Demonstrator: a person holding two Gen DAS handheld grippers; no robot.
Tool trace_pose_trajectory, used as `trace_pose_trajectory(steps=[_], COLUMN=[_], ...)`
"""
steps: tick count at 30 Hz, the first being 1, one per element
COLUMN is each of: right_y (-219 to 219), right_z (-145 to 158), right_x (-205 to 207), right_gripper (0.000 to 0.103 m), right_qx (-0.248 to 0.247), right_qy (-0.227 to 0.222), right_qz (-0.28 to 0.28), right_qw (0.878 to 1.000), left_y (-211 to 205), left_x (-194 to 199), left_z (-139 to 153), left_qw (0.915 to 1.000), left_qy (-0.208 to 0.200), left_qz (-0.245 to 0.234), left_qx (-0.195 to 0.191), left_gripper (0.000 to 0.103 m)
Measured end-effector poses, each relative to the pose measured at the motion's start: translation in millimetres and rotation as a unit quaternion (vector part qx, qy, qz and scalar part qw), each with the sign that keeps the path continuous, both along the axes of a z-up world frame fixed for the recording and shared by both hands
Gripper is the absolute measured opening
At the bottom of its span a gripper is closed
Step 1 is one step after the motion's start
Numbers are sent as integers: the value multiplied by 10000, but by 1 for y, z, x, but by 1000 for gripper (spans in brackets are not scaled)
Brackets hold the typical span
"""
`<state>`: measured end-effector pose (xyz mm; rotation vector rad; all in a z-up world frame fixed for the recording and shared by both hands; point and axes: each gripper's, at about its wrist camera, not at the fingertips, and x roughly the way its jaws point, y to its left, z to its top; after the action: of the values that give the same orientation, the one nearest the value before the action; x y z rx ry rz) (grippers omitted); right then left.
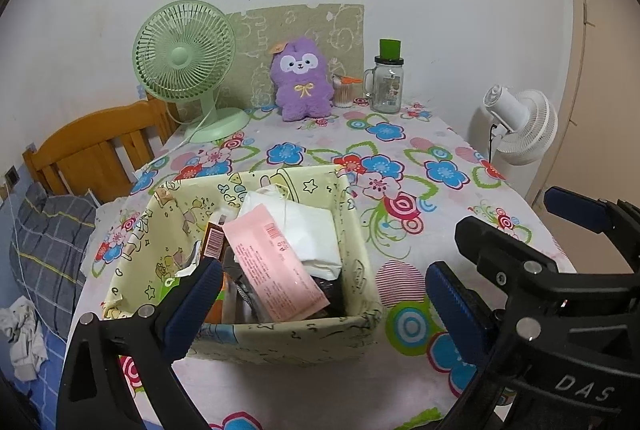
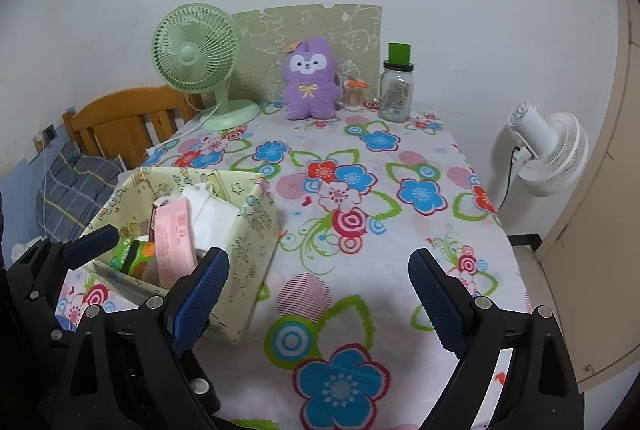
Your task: Organize soft objects
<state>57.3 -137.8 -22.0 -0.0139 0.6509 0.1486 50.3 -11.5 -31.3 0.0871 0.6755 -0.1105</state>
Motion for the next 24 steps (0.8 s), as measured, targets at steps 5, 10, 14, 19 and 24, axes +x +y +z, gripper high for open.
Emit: trace_pose_trajectory(steps=[5, 10, 14, 19, 24], right_y=[-10, -21, -30, -41, -48], right_z=[5, 9, 13, 19, 28], right_x=[-7, -19, -28, -37, -48], right_gripper=[93, 93, 93, 93, 93], right_qx=[-3, 69, 106, 105, 37], right_qy=[-123, -250, -333, -420, -560], right_qz=[26, 45, -13, -146, -260], right_qw=[9999, 9997, 9994, 9990, 9981], left_y=[-5, -11, -15, -19, -20], left_x=[-8, -18, -25, -32, -38], left_z=[4, 11, 16, 22, 31], left_qw=[9999, 9997, 9996, 9993, 9987], left_qy=[-69, -167, -258, -343, -494], left_qz=[102, 153, 141, 116, 109], left_qx=[39, 59, 50, 15, 16], left_gripper=[102, 102, 103, 103, 103])
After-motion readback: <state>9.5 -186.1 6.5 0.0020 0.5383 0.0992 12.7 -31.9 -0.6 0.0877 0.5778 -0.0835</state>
